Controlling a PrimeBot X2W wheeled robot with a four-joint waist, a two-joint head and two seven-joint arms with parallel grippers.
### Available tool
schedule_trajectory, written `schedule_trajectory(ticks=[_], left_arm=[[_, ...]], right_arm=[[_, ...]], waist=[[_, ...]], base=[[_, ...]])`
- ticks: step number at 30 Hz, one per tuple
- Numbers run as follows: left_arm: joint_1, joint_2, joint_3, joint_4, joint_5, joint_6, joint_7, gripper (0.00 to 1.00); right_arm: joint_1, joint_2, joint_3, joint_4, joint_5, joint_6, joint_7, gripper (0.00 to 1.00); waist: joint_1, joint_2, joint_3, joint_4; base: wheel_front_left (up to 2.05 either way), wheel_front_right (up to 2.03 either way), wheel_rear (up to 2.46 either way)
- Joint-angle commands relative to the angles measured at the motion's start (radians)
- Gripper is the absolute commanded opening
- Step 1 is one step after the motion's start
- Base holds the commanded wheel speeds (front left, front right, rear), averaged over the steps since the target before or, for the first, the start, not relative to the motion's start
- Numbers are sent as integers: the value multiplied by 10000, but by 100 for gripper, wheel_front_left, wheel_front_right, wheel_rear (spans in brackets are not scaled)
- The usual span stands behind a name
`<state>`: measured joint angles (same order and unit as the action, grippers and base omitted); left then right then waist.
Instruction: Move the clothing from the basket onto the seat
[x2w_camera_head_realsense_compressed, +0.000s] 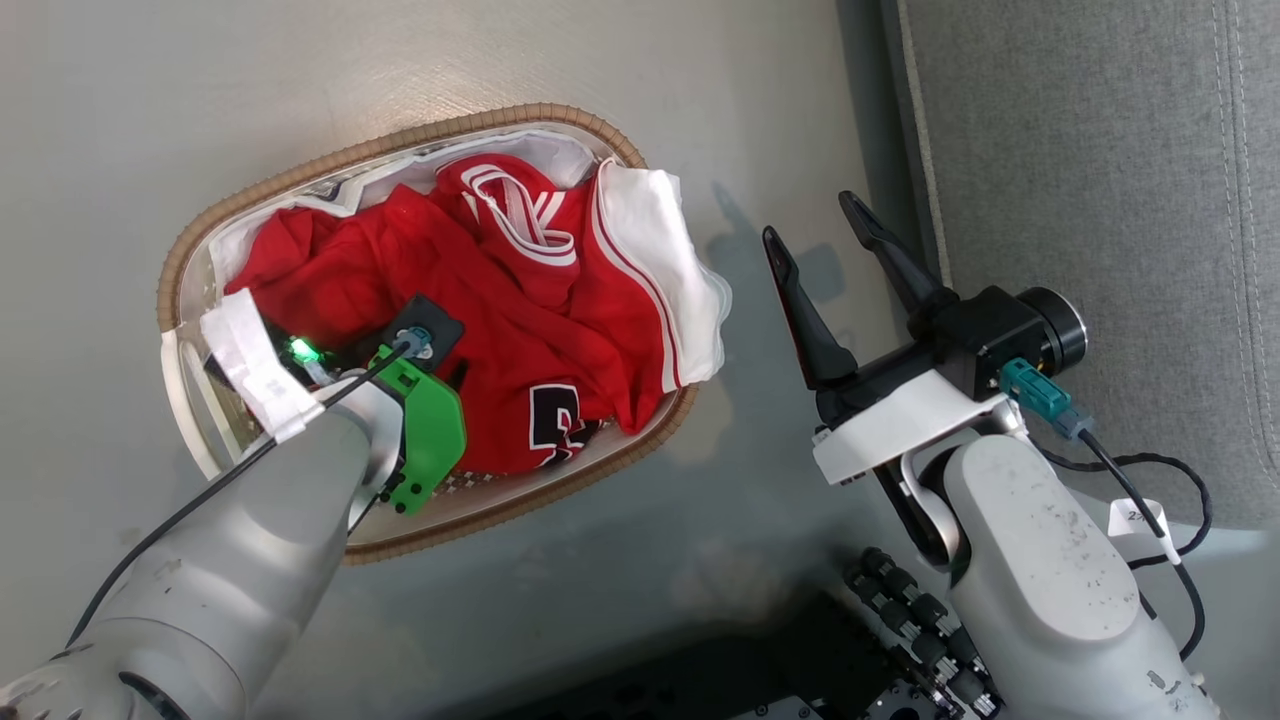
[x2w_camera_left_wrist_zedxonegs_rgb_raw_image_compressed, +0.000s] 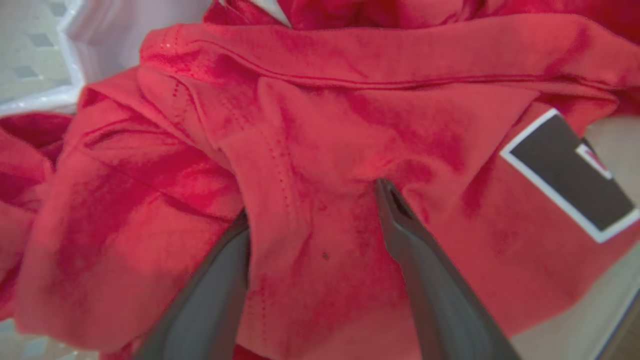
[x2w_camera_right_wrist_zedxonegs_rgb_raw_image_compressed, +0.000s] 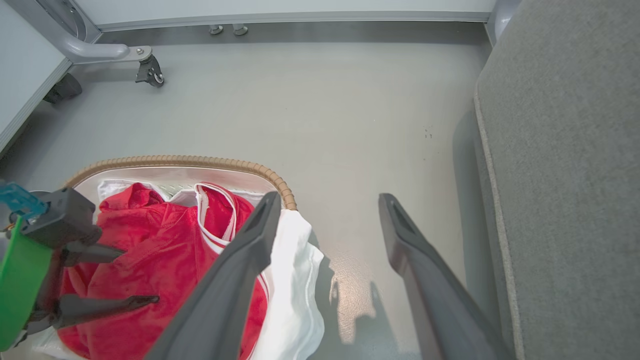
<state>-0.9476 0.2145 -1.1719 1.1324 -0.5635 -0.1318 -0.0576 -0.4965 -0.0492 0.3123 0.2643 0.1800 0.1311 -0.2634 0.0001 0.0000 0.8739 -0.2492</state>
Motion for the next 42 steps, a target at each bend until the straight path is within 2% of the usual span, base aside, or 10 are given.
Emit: schedule_trajectory(ticks=[1, 6, 7, 8, 13, 23, 35, 42], left_arm=[[-177, 140, -159, -103, -228, 21, 113, 100], [-74, 398, -729, -549, -989, 21, 741, 100], [-74, 457, -790, -634, -1044, 21, 798, 55], [-57, 519, -854, -751, -1149, 21, 864, 0], [98, 688, -1024, -1045, -1500, 21, 754, 0], [1045, 340, -1080, -1268, -2347, 21, -271, 0], [2152, -323, -1037, -1423, -3836, 21, -1867, 0], [2519, -408, -302, -1955, -4179, 21, -2082, 0]], right_arm=[[83, -32, 32, 35, 65, -7, -20, 100], [81, -32, 105, 54, 133, -7, -20, 100], [86, -34, 107, 60, 145, -7, -20, 100], [94, -34, 107, 76, 151, -7, -20, 100], [150, -32, 40, 193, 145, -7, -20, 100], [498, -35, -80, 516, -53, -7, -20, 100], [1415, -40, -719, 955, -521, -7, -20, 100], [2018, -40, -943, 1218, -591, -8, -20, 100]], waist=[[-1, 0, -5, -14], [-1, 0, -39, -64], [-1, 0, -50, -68], [-1, 0, -74, -67], [-1, 0, -393, 2], [-1, 0, -2027, 329], [-1, 0, -4392, 1326], [-1, 0, -5474, 1880]], base=[[0, 0, 0], [0, 0, 0], [0, 0, 0], [0, 0, 0], [0, 0, 0], [0, 0, 0], [0, 0, 0], [0, 0, 0]])
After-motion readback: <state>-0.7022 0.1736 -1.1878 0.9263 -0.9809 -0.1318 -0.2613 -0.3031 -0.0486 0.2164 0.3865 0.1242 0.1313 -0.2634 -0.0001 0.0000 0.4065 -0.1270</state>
